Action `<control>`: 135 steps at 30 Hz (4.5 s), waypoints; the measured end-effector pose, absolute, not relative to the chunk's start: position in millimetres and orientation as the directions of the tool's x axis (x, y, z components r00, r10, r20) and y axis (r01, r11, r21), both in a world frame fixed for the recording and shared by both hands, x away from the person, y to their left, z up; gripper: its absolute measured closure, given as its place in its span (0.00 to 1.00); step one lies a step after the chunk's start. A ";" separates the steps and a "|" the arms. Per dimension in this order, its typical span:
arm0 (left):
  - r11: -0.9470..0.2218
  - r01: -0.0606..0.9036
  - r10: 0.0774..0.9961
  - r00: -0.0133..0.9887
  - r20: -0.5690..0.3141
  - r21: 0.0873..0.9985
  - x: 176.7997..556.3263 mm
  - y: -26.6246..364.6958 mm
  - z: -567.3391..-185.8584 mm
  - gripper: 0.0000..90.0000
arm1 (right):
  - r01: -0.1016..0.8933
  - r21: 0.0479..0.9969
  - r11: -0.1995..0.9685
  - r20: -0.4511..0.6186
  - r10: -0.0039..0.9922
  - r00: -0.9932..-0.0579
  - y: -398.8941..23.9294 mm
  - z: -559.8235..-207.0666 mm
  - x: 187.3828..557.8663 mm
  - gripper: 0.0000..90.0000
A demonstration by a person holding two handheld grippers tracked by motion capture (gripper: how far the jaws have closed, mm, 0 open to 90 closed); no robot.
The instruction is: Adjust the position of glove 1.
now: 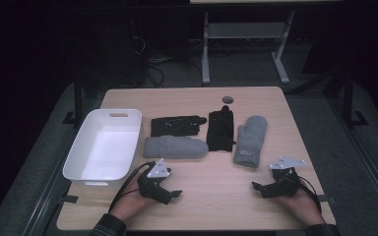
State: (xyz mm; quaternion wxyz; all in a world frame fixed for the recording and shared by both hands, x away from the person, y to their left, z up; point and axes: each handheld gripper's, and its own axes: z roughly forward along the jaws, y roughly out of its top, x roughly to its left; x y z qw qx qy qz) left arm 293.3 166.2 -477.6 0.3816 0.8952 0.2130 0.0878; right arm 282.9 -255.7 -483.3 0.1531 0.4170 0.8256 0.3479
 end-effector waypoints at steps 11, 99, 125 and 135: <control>-0.620 0.314 0.448 0.894 -0.003 0.719 293.6 166.2 -477.4 0.14 | 0.565 0.707 0.426 0.055 0.763 -0.644 -252.3 -460.8 281.8 0.45; -0.618 0.324 0.460 0.888 -0.004 0.716 295.3 165.1 -477.2 0.14 | 0.462 0.735 0.496 0.117 0.578 -0.807 -210.6 -440.6 269.6 1.00; -0.618 0.324 0.461 0.887 -0.004 0.716 295.3 165.1 -477.2 0.14 | 0.446 0.691 0.568 0.142 0.499 -0.855 -198.1 -450.9 259.2 1.00; -0.604 0.329 0.469 0.883 -0.011 0.726 295.2 164.0 -477.7 0.14 | 0.414 0.696 0.586 0.153 0.442 -0.884 -168.7 -453.4 274.5 1.00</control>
